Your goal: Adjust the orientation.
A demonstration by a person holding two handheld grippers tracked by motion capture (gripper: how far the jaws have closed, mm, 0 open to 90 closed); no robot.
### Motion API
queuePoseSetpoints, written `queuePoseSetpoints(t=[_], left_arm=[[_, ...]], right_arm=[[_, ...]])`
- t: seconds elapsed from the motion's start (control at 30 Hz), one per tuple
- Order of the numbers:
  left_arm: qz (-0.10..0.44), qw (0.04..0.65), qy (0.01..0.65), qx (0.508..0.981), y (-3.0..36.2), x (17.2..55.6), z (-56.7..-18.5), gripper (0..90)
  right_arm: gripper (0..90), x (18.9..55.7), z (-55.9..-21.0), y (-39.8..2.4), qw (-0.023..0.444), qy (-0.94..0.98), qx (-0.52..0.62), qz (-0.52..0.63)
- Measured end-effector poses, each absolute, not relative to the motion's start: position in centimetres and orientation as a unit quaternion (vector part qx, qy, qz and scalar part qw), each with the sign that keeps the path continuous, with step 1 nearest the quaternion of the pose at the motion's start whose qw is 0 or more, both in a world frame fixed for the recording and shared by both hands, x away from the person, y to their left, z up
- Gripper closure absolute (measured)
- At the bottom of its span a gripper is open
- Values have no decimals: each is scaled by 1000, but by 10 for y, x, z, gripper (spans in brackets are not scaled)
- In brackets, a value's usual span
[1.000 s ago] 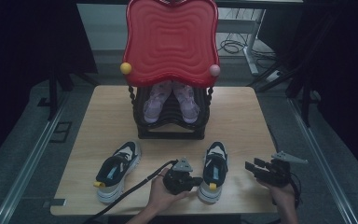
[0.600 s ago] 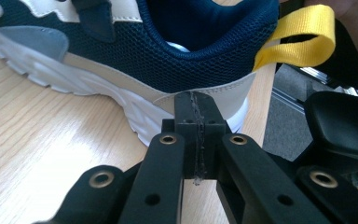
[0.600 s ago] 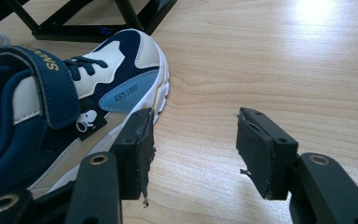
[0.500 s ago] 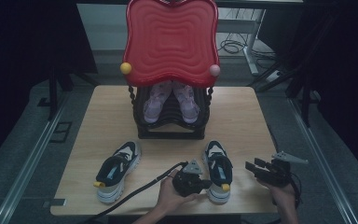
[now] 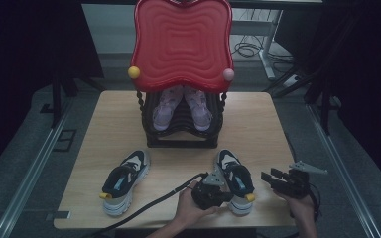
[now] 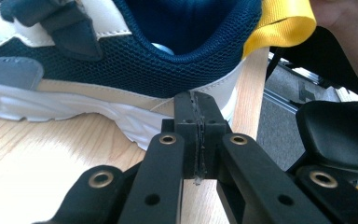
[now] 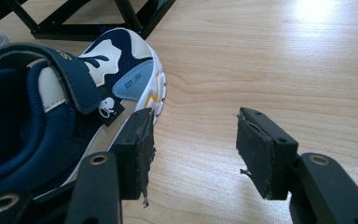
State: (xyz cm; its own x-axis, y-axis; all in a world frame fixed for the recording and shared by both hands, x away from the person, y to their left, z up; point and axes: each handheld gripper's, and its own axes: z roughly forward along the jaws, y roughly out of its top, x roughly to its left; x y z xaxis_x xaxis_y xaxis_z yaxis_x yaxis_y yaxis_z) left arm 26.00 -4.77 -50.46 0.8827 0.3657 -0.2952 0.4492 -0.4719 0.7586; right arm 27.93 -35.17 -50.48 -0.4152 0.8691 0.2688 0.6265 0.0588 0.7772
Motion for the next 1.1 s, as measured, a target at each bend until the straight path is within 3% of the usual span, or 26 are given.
queuePoseSetpoints(t=[0.5, 1.1], left_arm=[[-50, 460, 234, 855, -58, 260, -505, 872], [-5, 468, 242, 850, -25, 256, -479, 827]], right_arm=[[460, 280, -506, -352, 136, 714, 524, 444], [461, 279, -504, -355, 143, 712, 524, 445]])
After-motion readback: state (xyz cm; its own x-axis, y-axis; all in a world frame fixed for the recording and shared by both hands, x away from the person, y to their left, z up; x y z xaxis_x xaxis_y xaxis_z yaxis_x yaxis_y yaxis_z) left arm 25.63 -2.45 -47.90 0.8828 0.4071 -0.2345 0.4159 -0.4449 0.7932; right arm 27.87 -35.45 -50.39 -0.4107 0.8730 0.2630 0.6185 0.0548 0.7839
